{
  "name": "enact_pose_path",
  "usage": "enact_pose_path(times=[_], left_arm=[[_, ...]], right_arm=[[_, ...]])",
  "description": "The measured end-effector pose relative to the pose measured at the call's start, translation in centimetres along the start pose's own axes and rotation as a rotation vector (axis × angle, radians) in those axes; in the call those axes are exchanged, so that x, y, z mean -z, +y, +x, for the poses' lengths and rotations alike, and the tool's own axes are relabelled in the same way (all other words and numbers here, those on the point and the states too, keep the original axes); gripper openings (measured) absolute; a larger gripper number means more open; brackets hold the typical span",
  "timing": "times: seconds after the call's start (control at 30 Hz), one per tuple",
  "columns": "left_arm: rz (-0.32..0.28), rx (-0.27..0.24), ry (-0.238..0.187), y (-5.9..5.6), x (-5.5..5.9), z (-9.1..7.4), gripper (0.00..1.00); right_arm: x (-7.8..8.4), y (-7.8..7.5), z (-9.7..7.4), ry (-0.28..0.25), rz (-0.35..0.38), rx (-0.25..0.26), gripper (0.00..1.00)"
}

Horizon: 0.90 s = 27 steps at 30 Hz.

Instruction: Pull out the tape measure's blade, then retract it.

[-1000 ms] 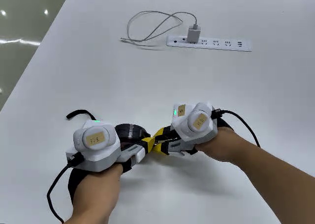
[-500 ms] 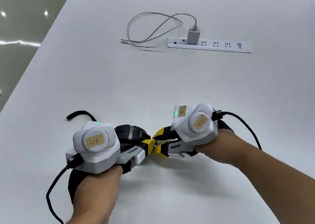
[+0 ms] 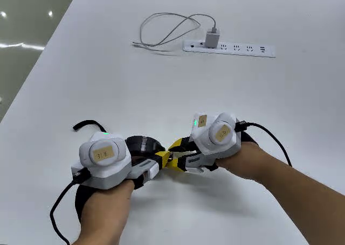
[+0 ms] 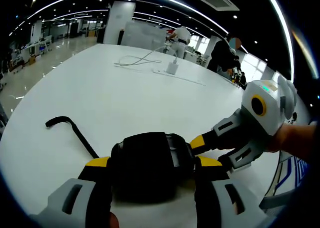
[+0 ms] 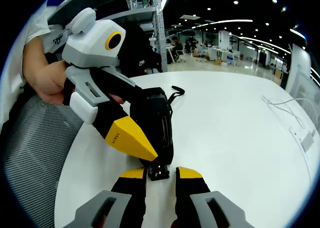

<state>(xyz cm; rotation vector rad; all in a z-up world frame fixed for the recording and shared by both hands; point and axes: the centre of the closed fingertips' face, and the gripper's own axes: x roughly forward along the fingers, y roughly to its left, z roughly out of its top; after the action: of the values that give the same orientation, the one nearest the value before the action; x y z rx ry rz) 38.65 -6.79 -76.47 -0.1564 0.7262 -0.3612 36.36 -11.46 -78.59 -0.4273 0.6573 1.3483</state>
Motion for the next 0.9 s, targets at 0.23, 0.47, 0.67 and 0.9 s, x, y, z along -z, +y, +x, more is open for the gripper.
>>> enact_pose_path(times=[0.23,0.47,0.67,0.9], left_arm=[[0.011,-0.002,-0.005,0.0,-0.1,-0.1,0.63],[0.024,0.033,-0.064,-0.6,-1.4,-0.9,0.66],[0.064,0.049,-0.062,-0.6,-1.6,-1.6,0.69],[0.125,0.089,-0.060,-0.5,-1.3,-2.9,0.72]], right_arm=[[0.1,-0.2,-0.4,-0.002,0.000,0.010,0.19],[0.3,-0.1,-1.7,-0.027,0.005,0.057,0.22],[0.5,-0.2,-3.2,-0.056,0.023,0.103,0.23],[0.6,0.0,-4.2,-0.082,0.063,0.133,0.26]])
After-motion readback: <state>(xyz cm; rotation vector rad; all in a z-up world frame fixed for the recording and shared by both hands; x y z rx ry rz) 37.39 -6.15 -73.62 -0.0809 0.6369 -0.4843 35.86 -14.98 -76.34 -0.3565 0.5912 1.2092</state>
